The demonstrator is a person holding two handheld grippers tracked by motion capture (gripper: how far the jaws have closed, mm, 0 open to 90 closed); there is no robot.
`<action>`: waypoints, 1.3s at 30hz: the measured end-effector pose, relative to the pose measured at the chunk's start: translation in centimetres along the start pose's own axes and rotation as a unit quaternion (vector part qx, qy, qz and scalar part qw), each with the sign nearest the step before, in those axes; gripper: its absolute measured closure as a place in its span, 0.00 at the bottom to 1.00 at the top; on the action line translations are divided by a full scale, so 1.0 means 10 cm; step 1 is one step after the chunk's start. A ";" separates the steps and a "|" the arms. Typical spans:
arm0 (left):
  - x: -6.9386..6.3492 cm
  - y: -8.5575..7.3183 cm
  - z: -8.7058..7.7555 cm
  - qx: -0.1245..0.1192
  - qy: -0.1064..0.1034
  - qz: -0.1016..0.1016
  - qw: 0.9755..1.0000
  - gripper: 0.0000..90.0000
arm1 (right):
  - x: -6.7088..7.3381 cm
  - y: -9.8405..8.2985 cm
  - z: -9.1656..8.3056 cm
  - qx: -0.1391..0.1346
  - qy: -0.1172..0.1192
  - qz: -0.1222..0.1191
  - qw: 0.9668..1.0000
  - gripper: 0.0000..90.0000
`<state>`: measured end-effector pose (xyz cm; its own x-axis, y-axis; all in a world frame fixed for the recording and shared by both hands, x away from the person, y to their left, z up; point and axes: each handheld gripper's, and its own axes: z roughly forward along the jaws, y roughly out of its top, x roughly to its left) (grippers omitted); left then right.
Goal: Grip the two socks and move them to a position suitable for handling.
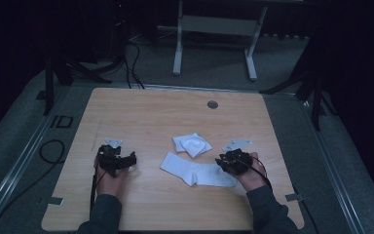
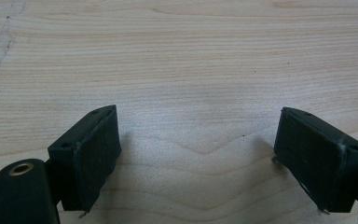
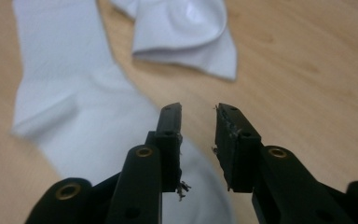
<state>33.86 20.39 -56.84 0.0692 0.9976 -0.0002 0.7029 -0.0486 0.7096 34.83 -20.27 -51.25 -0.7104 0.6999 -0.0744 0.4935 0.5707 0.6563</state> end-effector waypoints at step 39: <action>-0.01 0.01 0.01 0.000 -0.003 0.004 1.000 0.16 | -0.14 0.65 0.72 0.046 0.054 0.052 0.996 0.98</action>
<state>33.93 20.33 -56.84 0.0796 0.9968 0.0009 0.7021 -0.0568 0.7098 42.70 -14.42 -52.29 -0.7004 0.7097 0.0756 0.6078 0.5376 0.5844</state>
